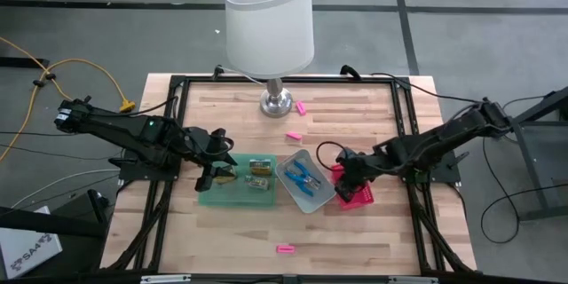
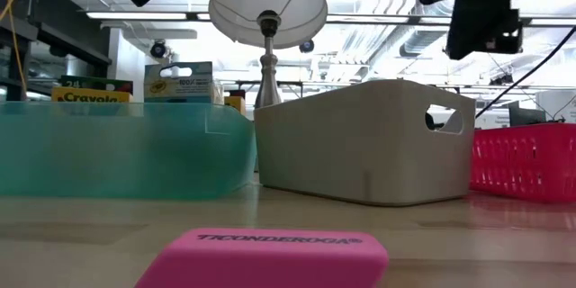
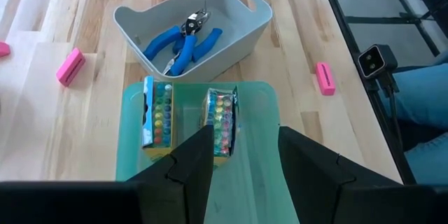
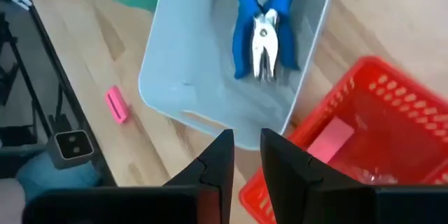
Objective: Pick & Place School Supplies
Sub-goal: Put the pink eraser into the red bin
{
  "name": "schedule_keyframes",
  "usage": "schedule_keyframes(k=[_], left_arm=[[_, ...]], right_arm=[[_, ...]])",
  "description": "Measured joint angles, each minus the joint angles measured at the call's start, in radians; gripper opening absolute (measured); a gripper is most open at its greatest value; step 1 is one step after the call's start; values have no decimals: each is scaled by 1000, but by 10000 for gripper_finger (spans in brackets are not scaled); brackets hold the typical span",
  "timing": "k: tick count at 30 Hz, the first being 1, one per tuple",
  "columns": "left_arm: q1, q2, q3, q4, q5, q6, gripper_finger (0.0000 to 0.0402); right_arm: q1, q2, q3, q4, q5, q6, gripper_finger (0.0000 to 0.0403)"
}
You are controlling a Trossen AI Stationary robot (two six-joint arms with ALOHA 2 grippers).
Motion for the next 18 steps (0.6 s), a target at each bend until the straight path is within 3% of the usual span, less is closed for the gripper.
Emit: schedule_keyframes(k=[8,18], left_arm=[[0,0,0,0,0,-22,156],[0,0,0,0,0,-24,156]], right_arm=[[-94,1,0,8,100,-99,63],[-372,22,0,155,94,-329,63]])
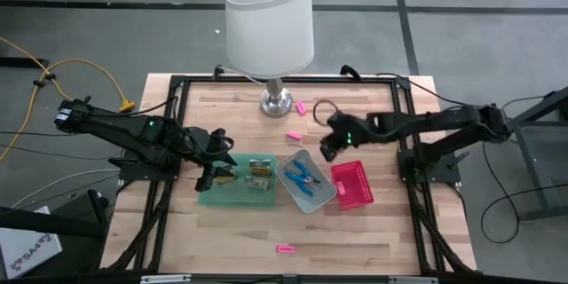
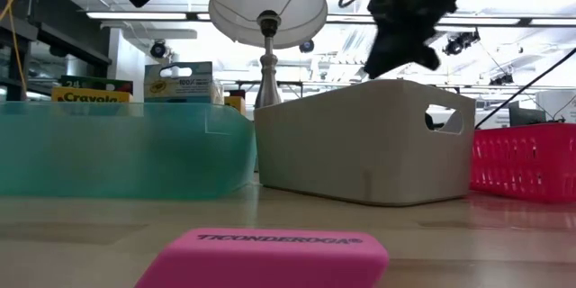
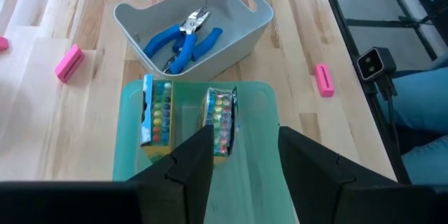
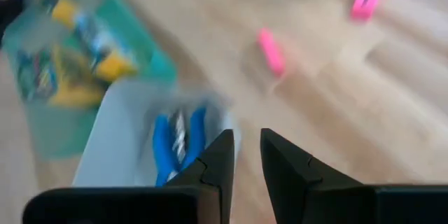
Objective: Pick & Place School Supplies
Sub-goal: Put the pink eraser into the red bin
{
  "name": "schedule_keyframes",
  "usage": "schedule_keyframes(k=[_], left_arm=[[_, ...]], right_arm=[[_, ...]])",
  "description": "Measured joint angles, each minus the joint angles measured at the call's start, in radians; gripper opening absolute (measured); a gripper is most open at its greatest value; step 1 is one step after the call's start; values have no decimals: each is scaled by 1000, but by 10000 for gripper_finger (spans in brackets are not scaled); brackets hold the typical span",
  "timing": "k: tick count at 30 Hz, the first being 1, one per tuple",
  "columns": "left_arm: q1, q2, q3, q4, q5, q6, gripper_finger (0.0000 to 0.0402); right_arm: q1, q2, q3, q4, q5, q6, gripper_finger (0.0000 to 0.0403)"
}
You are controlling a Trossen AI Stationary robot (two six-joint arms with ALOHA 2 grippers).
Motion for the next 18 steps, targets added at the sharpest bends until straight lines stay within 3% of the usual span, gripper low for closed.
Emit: schedule_keyframes(k=[10,18], left_arm=[[0,0,0,0,0,-25,156],[0,0,0,0,0,-26,156]], right_arm=[[-300,139,0,172,-205,-194,63],[-401,294,-1,356,-280,-352,63]])
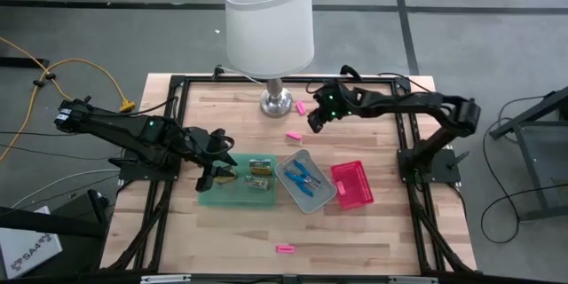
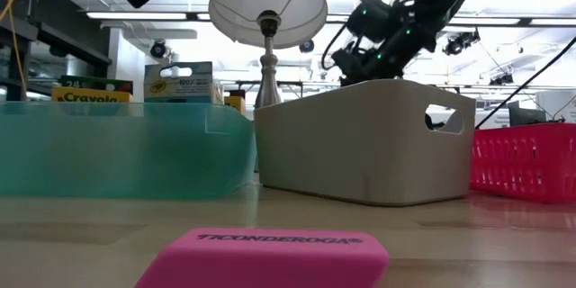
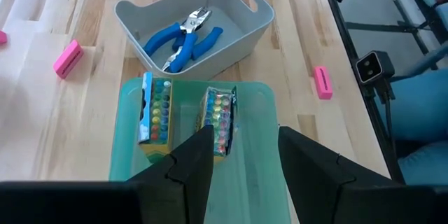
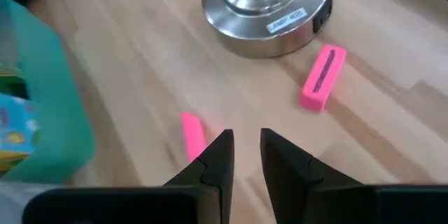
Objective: Pick & Place School Supplies
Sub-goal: Put the pink eraser into the red bin
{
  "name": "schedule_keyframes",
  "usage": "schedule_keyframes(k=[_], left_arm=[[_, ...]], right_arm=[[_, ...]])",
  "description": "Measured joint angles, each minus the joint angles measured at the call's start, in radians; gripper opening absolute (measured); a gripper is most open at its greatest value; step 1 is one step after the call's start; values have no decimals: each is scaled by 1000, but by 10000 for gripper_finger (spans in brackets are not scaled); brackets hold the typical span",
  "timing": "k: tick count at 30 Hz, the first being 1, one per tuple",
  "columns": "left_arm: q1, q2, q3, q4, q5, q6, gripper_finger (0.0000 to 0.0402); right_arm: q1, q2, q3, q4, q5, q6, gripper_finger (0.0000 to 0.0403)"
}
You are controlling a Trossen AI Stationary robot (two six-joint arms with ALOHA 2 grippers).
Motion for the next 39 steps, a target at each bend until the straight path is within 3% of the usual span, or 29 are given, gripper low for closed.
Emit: schedule_keyframes(k=[4,12,23,31,39], left_arm=[[0,0,0,0,0,-2,156],[0,0,0,0,0,0,156],[0,0,0,1,-4,5,156],[0,0,0,15,-4,6,156],[0,0,0,24,-4,8,156]], right_arm=[[-24,27,0,32,5,-34,63],[-41,34,0,53,142,-59,63],[-116,35,0,98,83,-65,63],[-131,107,2,225,6,-86,63],[-131,198,74,193,1,-107,63]])
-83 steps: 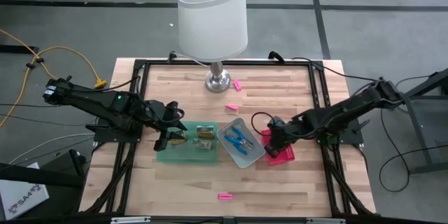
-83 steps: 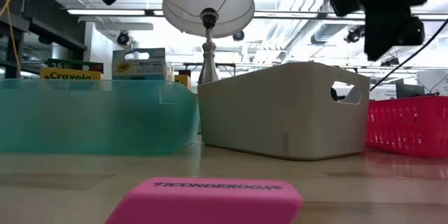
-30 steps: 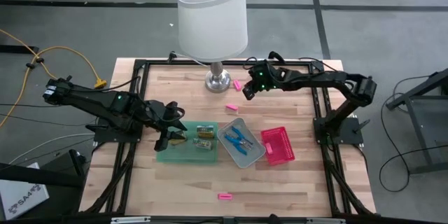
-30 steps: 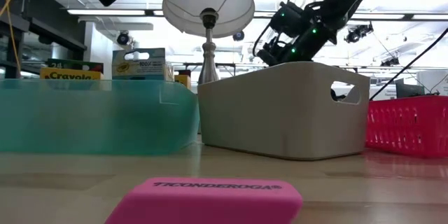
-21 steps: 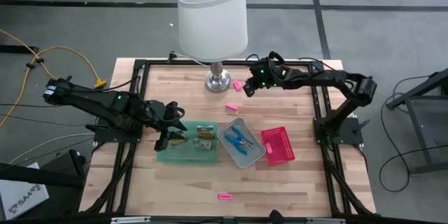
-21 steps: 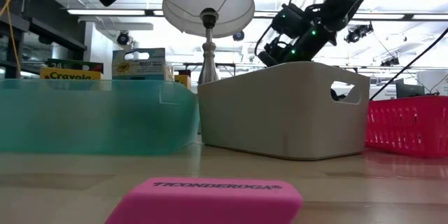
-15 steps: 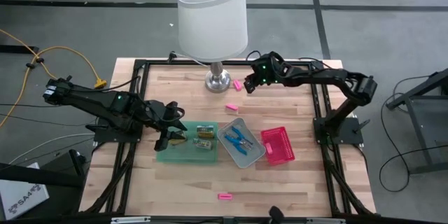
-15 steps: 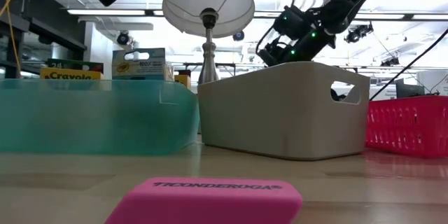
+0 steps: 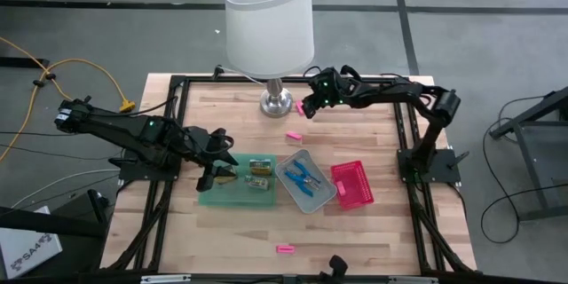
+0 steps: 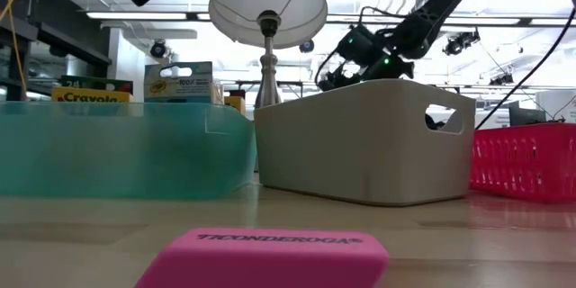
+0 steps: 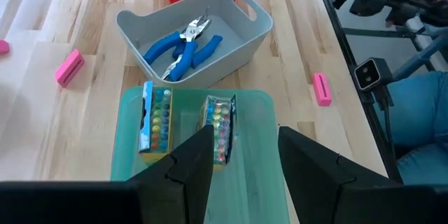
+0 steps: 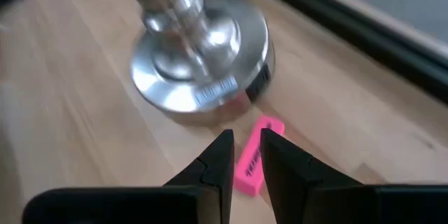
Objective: Pick & Place School Supplies
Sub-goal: Put the pink eraser into the red bin
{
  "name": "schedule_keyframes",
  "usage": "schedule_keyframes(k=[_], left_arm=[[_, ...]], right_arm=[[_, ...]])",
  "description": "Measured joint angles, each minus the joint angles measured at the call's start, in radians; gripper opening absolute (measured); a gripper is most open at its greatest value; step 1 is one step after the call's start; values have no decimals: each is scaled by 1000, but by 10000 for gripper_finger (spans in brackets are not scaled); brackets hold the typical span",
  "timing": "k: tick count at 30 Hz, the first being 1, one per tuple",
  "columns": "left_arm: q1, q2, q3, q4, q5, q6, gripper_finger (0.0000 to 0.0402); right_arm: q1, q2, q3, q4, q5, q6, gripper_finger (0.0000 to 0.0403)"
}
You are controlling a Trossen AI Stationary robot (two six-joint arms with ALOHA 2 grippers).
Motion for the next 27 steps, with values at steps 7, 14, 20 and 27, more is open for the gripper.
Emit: schedule_keyframes(k=[7,14,20,27], left_arm=[[0,0,0,0,-3,0,156],[0,0,0,0,-5,-1,156],[0,0,0,0,-4,1,156],[0,0,0,0,-4,4,156]], right_arm=[[3,42,69,-161,58,-17,63],[16,44,69,-176,75,-93,63],[50,44,69,-191,101,-139,63],[50,44,69,-190,109,-85,75]])
